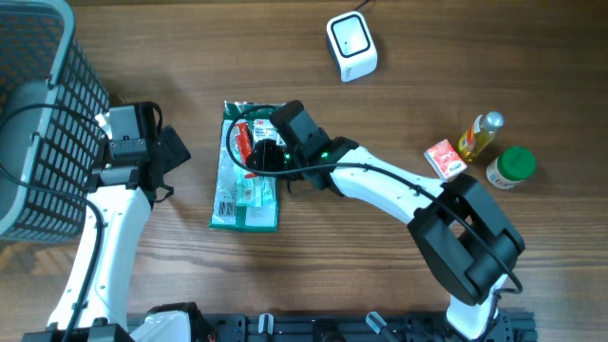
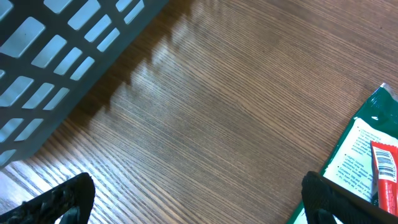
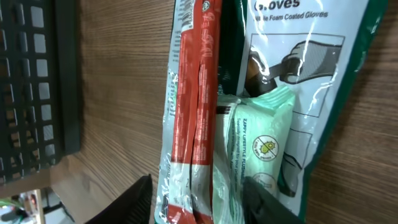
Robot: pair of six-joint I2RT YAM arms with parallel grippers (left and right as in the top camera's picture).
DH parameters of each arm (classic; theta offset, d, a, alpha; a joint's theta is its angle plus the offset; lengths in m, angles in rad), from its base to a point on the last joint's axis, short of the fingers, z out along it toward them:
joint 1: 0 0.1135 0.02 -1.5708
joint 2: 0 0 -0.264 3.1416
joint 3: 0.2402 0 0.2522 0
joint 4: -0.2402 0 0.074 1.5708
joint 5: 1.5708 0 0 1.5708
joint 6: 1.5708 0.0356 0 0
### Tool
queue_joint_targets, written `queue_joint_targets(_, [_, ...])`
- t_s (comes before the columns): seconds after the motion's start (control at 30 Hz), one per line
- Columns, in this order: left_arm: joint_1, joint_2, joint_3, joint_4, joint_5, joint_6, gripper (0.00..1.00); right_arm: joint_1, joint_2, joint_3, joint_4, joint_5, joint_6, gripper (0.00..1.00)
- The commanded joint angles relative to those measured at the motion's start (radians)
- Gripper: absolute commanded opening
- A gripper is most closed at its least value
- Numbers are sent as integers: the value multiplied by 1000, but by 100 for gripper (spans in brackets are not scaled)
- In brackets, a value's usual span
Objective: Scan the item barcode
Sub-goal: 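Reach the right gripper to the glove package and grasp the red tube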
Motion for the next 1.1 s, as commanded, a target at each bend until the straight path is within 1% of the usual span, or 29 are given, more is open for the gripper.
queue_joint_targets(0.0, [5, 5, -3, 3, -2, 2, 100, 5, 53, 11, 16, -65, 59, 49])
queue_joint_targets(0.03, [5, 5, -3, 3, -2, 2, 100, 5, 56, 11, 19, -72, 65, 48])
queue_joint_targets(0.07, [5, 5, -3, 3, -2, 2, 100, 5, 63, 11, 23, -79, 65, 45])
queue_joint_targets(0.13, [5, 5, -3, 3, -2, 2, 100, 5, 63, 11, 23, -79, 64, 35])
queue_joint_targets(0.2, [5, 5, -3, 3, -2, 2, 100, 4, 63, 11, 23, -79, 64, 29])
queue_joint_targets(0.23, [5, 5, -3, 3, -2, 2, 100, 4, 63, 11, 23, -79, 63, 27])
queue_joint_targets(0.4, [5, 5, -3, 3, -2, 2, 100, 4, 63, 11, 23, -79, 64, 28])
queue_joint_targets(0.5, [5, 5, -3, 3, -2, 2, 100, 4, 63, 11, 29, -80, 114, 28])
queue_joint_targets(0.77, [5, 5, -3, 3, -2, 2, 100, 5, 64, 11, 50, -93, 135, 28])
queue_joint_targets(0.8, [5, 5, -3, 3, -2, 2, 100, 5, 64, 11, 50, -89, 132, 27])
queue_joint_targets(0.97, [5, 5, -3, 3, -2, 2, 100, 5, 64, 11, 46, -69, 108, 9])
queue_joint_targets(1.03, [5, 5, -3, 3, -2, 2, 100, 5, 64, 11, 46, -69, 66, 4])
queue_joint_targets(1.07, [5, 5, -3, 3, -2, 2, 100, 5, 64, 11, 45, -69, 35, 4])
